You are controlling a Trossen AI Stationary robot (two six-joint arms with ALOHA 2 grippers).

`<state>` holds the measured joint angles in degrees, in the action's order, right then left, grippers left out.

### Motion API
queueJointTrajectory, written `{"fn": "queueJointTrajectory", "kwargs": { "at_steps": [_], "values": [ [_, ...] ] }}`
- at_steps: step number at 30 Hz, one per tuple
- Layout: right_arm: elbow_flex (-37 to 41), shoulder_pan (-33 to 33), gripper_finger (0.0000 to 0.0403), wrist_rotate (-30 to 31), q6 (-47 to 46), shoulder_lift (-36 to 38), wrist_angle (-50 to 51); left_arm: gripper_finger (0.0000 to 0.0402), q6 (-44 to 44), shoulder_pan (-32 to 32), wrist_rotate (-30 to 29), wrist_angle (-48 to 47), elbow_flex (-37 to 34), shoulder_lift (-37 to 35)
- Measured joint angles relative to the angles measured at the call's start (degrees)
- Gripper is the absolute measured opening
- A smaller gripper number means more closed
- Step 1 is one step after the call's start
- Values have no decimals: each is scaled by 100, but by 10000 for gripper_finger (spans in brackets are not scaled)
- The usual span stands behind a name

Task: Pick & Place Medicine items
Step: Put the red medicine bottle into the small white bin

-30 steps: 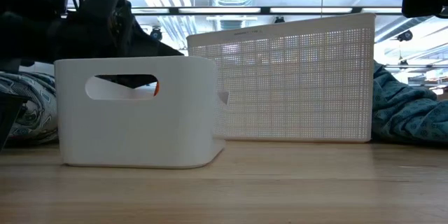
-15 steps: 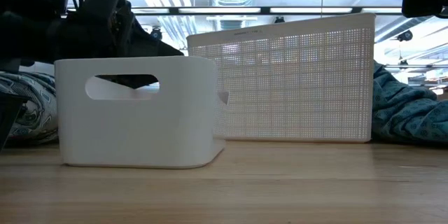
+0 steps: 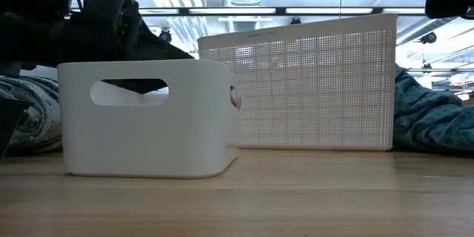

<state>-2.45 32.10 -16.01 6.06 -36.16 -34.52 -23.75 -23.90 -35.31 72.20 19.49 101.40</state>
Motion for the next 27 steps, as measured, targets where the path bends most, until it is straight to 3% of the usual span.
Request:
{"fn": "queueJointTrajectory", "kwargs": {
  "at_steps": [6,11,17,19,23,27],
  "values": [
    [1,1,206,1,8,0,-2,190,724,-102,-6,-281,146,-283],
    [1,0,206,1,4,0,-2,188,1167,-124,-77,-1493,480,-942],
    [-1,0,206,2,-2,0,2,183,1174,-129,-82,-5015,1634,-1725],
    [-1,2,206,1,8,-2,2,183,1050,-133,-323,-6279,2124,-1827],
    [-1,0,206,2,5,-2,4,183,285,-127,-1355,-7907,2887,-1994],
    [0,1,206,1,10,-2,10,183,-601,81,-1389,-9491,3334,-2225]
  ]
}}
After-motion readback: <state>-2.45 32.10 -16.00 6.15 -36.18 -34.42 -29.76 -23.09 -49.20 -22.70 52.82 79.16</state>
